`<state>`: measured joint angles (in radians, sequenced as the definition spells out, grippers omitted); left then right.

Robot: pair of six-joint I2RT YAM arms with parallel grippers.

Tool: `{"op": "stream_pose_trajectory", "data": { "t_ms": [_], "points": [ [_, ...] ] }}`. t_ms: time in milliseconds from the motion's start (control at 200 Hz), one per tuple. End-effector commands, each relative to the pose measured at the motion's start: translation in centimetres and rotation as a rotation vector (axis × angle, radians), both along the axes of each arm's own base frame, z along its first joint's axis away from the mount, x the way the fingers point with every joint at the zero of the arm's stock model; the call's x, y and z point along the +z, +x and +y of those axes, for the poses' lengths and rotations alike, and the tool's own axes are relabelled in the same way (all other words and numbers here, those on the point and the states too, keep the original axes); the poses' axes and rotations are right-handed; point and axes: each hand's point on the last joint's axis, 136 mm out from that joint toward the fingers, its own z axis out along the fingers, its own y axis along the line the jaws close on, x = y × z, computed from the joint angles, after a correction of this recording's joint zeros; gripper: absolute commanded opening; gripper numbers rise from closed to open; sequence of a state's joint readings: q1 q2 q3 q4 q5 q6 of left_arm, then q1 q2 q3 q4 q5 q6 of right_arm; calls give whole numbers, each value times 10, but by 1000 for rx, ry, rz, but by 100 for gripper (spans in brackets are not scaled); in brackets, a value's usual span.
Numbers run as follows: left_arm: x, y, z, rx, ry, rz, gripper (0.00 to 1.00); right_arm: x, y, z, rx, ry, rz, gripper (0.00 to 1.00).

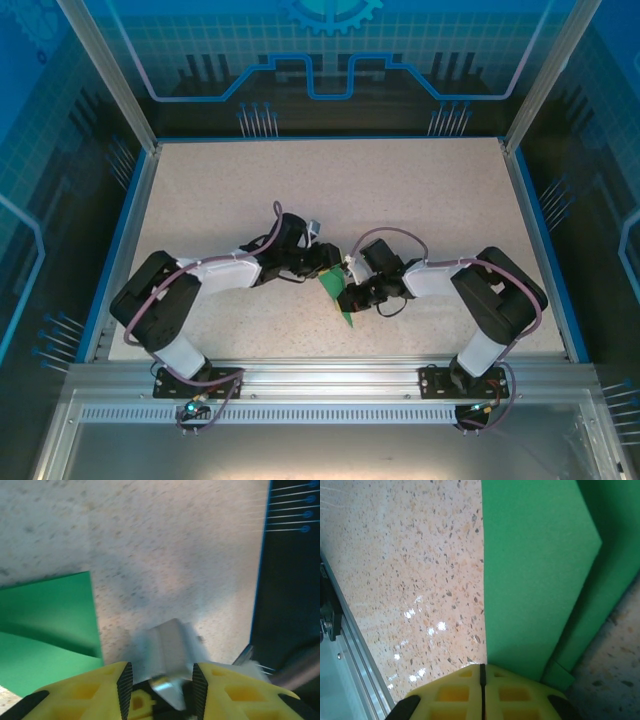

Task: Fold a paper plane with a square sheet of paper (pick it up from the middle)
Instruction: Fold the wing for the fifth time at the center of the table.

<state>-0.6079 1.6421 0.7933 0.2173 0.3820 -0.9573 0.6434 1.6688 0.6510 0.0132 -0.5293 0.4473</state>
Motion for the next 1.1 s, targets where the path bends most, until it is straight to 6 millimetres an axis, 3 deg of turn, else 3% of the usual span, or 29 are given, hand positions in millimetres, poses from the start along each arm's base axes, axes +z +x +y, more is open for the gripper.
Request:
{"op": "stream_pose_trajectory", "data": {
  "t_ms": [0, 150, 310, 485, 570, 845, 1095],
  "points": [
    [-30, -8, -1, 21, 26, 81, 40, -9, 9, -8, -15, -37, -29, 8],
    [-45, -9, -9, 12, 2, 113, 40, -9, 9, -8, -32, -25, -22, 8],
    [-57, -12, -1, 52, 28, 131, 40, -10, 7, -10, -44, -29, -13, 9],
    [-29, -7, 6, 79, 19, 50, 43, -15, 7, -17, -68, -65, -15, 9],
    [-26, -5, 10, 88, 58, 52, 44, -13, 7, -17, -75, -56, -11, 9],
    [-47, -7, -5, 86, -10, 139, 42, -7, 7, -15, -75, -32, -27, 9],
    [-84, -14, 10, 122, 117, 234, 39, -1, 3, -14, -78, -14, -19, 13]
  ]
}}
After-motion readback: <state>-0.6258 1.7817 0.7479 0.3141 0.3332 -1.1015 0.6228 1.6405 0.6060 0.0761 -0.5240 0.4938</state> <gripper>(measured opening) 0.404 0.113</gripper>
